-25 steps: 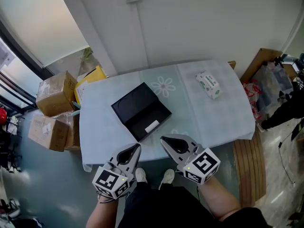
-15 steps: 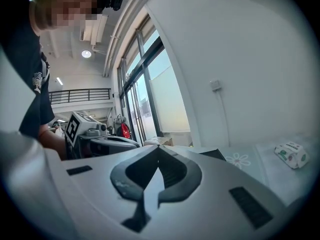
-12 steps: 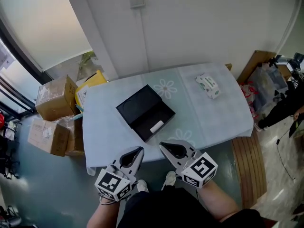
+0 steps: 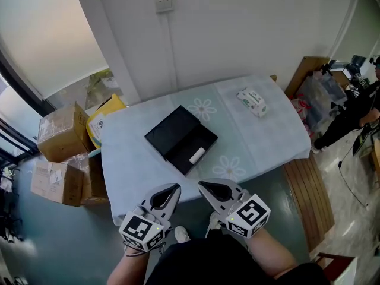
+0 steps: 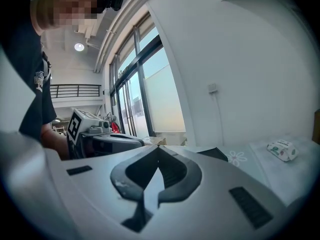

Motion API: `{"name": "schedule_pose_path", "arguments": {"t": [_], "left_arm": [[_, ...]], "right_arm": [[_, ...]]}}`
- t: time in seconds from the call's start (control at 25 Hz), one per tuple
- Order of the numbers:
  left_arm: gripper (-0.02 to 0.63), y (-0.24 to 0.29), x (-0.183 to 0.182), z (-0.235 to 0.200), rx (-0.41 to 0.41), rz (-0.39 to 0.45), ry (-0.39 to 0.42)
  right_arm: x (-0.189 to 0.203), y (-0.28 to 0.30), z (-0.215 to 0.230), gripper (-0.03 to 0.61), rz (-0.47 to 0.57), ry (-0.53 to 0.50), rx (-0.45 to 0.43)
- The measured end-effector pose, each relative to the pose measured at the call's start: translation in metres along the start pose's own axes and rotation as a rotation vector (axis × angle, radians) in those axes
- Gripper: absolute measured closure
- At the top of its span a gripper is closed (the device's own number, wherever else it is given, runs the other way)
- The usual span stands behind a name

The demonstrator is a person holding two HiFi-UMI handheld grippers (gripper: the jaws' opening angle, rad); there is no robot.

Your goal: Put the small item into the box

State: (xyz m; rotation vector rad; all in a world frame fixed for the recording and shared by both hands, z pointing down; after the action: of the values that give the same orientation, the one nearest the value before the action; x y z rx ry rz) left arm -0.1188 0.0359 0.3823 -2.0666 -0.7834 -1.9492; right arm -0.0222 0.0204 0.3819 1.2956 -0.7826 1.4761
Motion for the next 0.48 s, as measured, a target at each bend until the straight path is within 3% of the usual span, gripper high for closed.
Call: {"name": "schedule_pose_path", "arguments": {"t": [0.48], "left_arm": [[0.606, -0.027, 0.013, -0.016, 0.067, 0.014, -0.025]], "right_arm": [[0.01, 0.018, -0.032, 0.569, -0.018, 0.011, 0.064]]}}
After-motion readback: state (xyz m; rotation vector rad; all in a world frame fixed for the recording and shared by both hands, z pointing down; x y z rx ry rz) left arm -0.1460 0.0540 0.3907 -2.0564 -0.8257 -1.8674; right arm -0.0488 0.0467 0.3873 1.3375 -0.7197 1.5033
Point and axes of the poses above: the fingertips, and each gripper's own axes: y forward along the fingers, z to its right, x out of its underside, the point moved 3 cm from there along -y, backward along the fingers, and after that the axes turned 10 degrees about -x, right-handed, at the moved point
